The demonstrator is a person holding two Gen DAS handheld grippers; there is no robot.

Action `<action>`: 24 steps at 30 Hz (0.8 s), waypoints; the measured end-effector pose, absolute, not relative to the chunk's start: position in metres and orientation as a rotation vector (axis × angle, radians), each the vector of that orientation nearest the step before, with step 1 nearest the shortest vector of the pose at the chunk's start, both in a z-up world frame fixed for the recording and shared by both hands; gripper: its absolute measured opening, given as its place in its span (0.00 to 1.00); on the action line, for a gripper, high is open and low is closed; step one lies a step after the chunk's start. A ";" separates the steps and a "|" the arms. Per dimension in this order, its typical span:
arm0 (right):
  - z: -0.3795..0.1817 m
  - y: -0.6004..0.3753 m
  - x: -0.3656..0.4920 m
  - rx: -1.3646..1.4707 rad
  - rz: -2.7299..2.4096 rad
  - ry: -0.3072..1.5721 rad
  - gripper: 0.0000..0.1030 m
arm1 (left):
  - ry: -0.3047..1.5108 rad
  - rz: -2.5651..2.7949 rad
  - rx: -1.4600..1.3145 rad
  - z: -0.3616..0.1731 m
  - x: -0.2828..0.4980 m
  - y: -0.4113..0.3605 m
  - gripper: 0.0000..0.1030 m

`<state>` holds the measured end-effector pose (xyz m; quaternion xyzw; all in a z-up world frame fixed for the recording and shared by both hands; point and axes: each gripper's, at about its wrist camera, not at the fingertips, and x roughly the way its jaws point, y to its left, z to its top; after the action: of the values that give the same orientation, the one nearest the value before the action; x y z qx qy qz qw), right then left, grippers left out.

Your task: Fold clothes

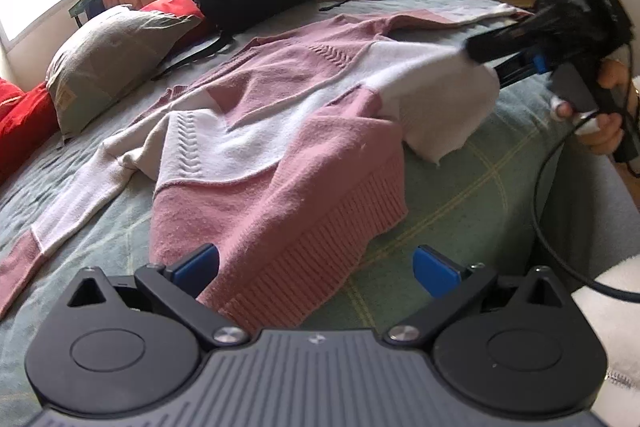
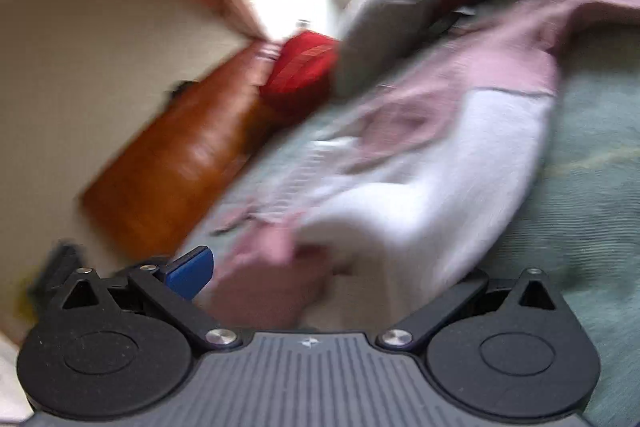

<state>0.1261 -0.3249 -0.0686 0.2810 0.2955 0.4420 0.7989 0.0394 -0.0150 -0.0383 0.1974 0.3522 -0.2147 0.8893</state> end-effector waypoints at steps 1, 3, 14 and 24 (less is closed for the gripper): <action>-0.070 -0.328 0.122 0.604 0.931 0.637 1.00 | 0.735 -0.442 0.410 -0.039 0.040 -0.014 0.99; -0.081 -0.333 0.119 0.617 0.866 0.683 1.00 | 0.740 -0.430 0.416 -0.042 0.042 -0.014 0.99; -0.091 -0.296 0.129 0.598 0.770 0.673 1.00 | 0.732 -0.444 0.416 -0.042 0.039 -0.018 0.99; -0.108 -0.309 0.115 0.780 0.671 0.607 0.83 | 0.742 -0.413 0.410 -0.045 0.042 -0.015 0.99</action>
<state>0.1145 -0.3093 -0.1080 0.3672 0.2856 0.3157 0.8270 0.0417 -0.0145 -0.0446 0.1977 0.3576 -0.1991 0.8907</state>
